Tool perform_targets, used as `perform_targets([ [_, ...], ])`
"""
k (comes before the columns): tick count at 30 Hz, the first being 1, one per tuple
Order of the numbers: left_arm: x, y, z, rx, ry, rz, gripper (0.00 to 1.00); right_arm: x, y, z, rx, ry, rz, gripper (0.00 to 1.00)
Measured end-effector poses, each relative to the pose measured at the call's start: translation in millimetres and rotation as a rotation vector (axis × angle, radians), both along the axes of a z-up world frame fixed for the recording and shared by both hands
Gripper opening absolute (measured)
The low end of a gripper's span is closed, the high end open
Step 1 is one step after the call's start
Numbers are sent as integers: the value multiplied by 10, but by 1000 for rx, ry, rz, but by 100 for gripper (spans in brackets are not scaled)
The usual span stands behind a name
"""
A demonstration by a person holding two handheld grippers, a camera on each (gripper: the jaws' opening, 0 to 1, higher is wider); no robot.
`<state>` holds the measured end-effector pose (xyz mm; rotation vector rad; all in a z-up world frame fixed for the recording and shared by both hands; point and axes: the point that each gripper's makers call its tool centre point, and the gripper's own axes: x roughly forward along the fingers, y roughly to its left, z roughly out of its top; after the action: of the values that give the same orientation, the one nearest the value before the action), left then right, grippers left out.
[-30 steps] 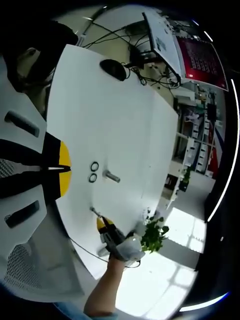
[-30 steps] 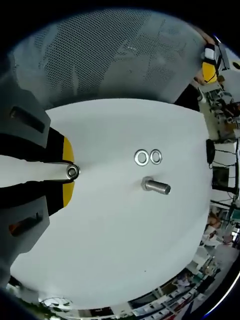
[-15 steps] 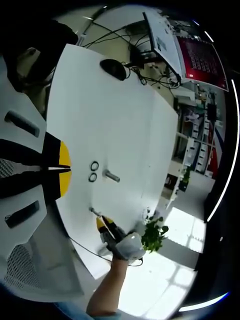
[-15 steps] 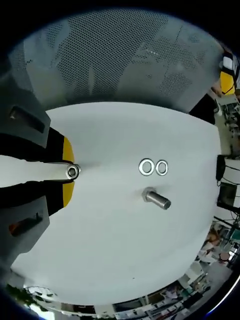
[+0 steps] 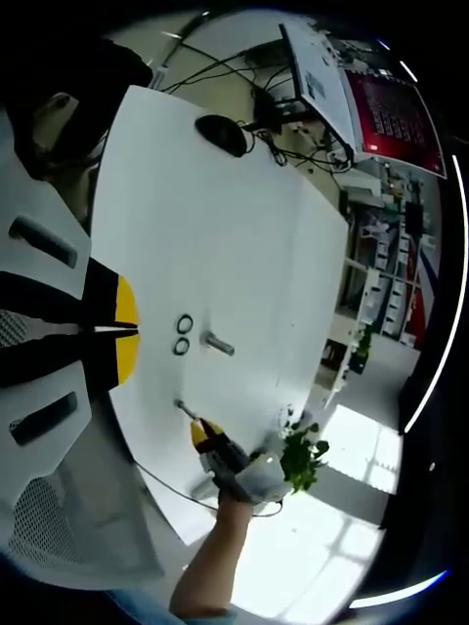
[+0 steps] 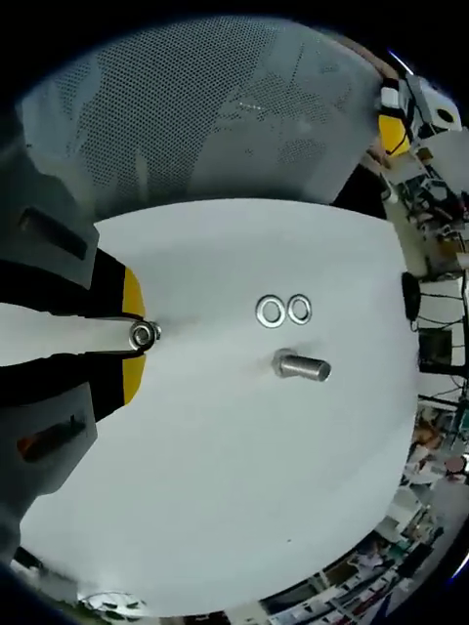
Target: Place the washer onto the threaded stud by aligning its center hole with the stud, sliding it down to the base, and recovering from edge contact or off-axis alignment until the washer reaches the visible bottom stop.
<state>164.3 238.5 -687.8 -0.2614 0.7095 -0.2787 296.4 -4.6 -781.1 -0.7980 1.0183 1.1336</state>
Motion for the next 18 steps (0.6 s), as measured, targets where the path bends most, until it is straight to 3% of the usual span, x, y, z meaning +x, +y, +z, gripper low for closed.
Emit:
perform_targets([
  [7,2,1,0,0,-1,0,0,-40,65,45,-2,-11,30,13],
  [18,0,0,6,-2,-3,0,0,-40,49,-19,-69,-48,93,13],
])
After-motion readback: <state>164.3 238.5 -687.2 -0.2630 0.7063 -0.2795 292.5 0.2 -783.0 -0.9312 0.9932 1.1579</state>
